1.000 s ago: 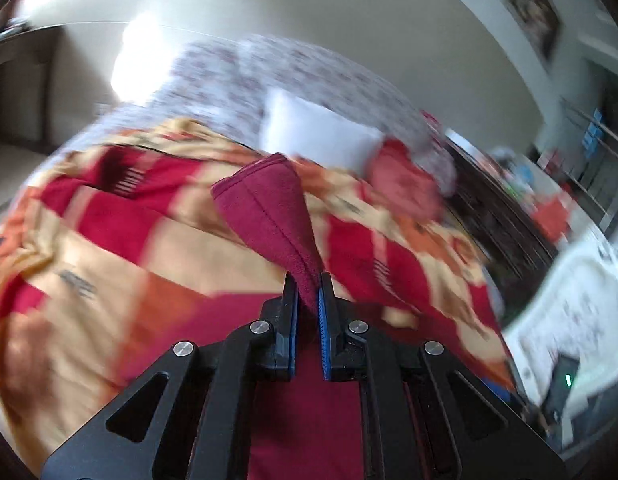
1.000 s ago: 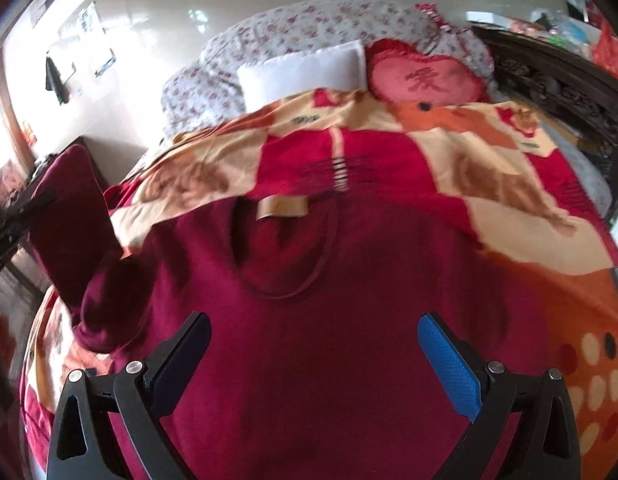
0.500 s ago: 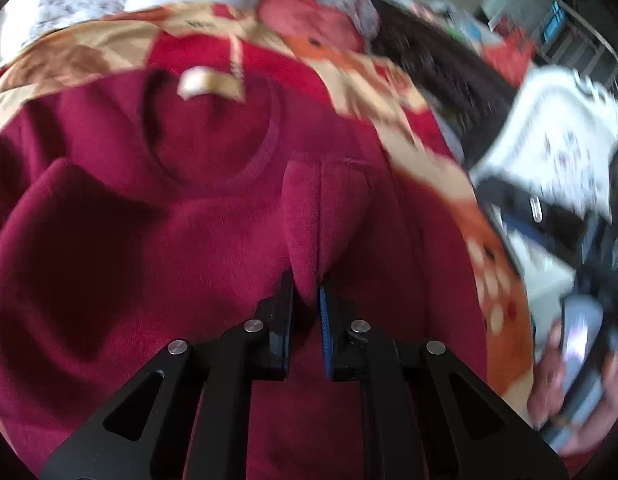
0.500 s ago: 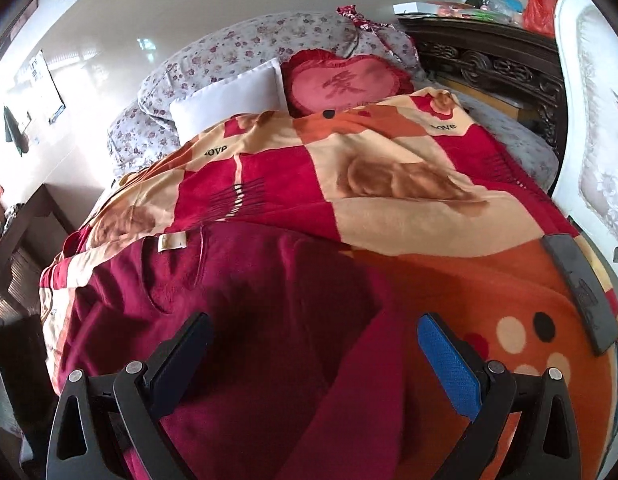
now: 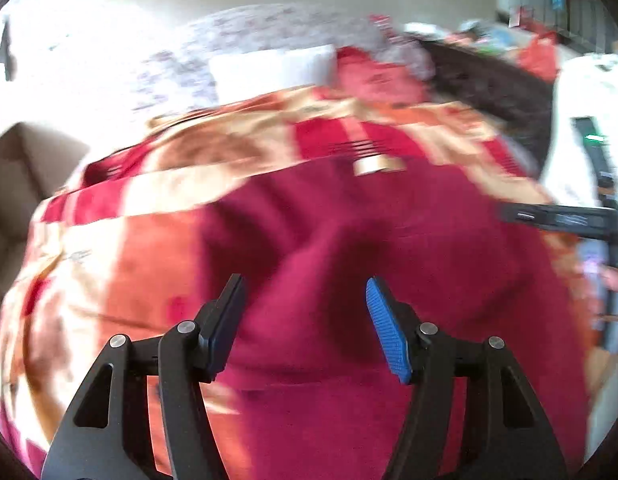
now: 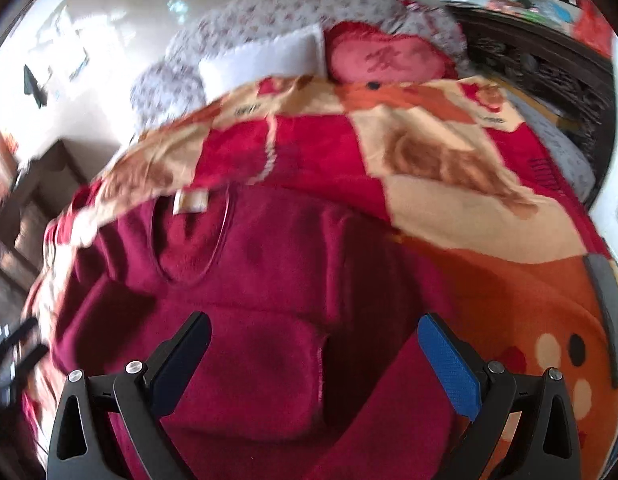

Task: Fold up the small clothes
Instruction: 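Grasp the sleeve with the left tool, fold it across the chest, release, then grasp the other sleeve with the right tool, fold it across the chest, release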

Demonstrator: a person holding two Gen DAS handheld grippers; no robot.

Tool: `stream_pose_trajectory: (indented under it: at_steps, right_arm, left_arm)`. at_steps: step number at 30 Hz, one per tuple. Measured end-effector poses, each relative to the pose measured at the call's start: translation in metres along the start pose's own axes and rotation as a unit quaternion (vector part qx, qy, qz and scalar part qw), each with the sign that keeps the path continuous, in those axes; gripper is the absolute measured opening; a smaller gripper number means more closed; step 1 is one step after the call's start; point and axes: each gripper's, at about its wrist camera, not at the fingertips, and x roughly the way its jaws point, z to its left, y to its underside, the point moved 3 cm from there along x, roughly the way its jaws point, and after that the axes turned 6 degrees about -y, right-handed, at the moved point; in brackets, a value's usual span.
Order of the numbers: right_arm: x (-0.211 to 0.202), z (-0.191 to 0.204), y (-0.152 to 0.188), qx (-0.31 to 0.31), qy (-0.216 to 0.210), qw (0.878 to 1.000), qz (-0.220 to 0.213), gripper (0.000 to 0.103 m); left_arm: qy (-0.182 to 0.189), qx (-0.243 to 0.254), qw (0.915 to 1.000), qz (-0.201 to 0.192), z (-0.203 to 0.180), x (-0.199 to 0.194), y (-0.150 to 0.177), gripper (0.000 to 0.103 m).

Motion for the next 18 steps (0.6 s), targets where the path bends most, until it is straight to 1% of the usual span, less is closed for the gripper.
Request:
stream_pose_trajectory:
  at_steps: [1,2,3,4,7,9,10,12,13,14,15,16,17,18]
  right_arm:
    - [0.005,0.002,0.003,-0.01,0.003,1.0,0.007,0.097]
    - [0.009,0.003,0.004,-0.017,0.004,1.0,0.01,0.086]
    - [0.012,0.004,0.006,-0.027,0.004,1.0,0.013,0.081]
    - [0.016,0.006,0.007,-0.04,0.005,0.999,0.018,0.079]
    - [0.019,0.008,0.007,-0.066,0.011,0.998,0.015,0.079]
    - [0.028,0.007,0.007,-0.074,0.01,0.997,0.034,0.079]
    - [0.036,0.005,0.009,-0.075,0.006,0.996,0.05,0.079]
    - [0.046,0.001,0.013,-0.071,-0.006,0.996,0.062,0.071]
    - [0.047,-0.001,0.014,-0.069,-0.01,0.996,0.053,0.062]
    - [0.042,-0.002,0.014,-0.072,-0.008,0.997,0.038,0.047]
    - [0.036,-0.002,0.013,-0.075,-0.004,0.997,0.03,0.038]
    - [0.031,-0.003,0.011,-0.076,-0.005,0.997,0.023,0.014]
    - [0.023,-0.004,0.008,-0.077,-0.013,0.997,0.01,0.008]
    - [0.017,-0.004,0.005,-0.077,-0.02,0.997,0.004,0.008]
  left_arm:
    - [-0.013,-0.009,0.9999,0.006,0.008,0.008,0.003,0.062]
    - [-0.025,-0.023,0.9993,0.015,0.021,0.017,0.006,0.062]
    - [-0.029,-0.033,0.9988,0.019,0.027,0.022,0.006,0.062]
    - [-0.033,-0.046,0.9981,0.022,0.034,0.027,0.006,0.062]
    - [-0.044,-0.061,0.9966,0.035,0.048,0.042,0.006,0.062]
    - [-0.055,-0.069,0.9953,0.042,0.056,0.049,0.008,0.062]
    - [-0.058,-0.075,0.9941,0.052,0.059,0.057,0.009,0.062]
    - [-0.059,-0.085,0.9921,0.07,0.059,0.065,0.011,0.062]
    - [-0.059,-0.092,0.991,0.077,0.06,0.069,0.013,0.062]
    - [-0.06,-0.096,0.9905,0.078,0.06,0.07,0.014,0.062]
    - [-0.062,-0.101,0.99,0.077,0.06,0.07,0.015,0.062]
    - [-0.064,-0.109,0.9892,0.075,0.061,0.07,0.015,0.062]
    - [-0.066,-0.118,0.9882,0.072,0.063,0.069,0.015,0.062]
    - [-0.066,-0.125,0.9875,0.07,0.063,0.068,0.014,0.062]
